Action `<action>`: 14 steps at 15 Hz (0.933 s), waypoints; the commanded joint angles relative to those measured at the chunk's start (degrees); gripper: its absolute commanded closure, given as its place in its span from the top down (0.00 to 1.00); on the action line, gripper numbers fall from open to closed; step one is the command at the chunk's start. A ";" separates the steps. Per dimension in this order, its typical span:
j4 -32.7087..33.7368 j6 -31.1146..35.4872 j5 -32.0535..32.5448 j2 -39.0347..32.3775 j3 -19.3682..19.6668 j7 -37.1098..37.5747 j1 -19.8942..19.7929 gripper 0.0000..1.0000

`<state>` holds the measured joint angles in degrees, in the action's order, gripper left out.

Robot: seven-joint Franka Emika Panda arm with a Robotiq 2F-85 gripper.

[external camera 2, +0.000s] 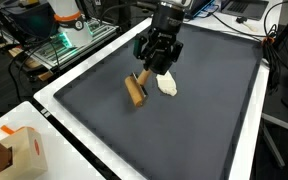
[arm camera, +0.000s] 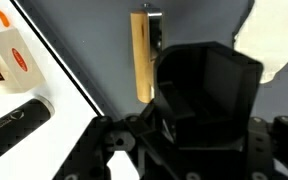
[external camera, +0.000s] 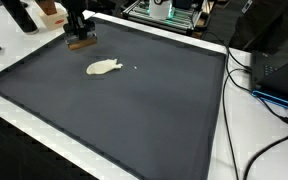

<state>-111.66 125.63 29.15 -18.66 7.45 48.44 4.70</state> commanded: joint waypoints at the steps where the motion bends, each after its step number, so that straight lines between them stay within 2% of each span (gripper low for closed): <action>1: -0.16 -0.61 2.72 0.25 0.46 1.53 1.09 0.23; 14: 0.27 0.13 1.95 0.65 -0.60 0.00 2.07 0.23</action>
<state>-111.02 125.72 30.22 -18.79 7.10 48.46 6.55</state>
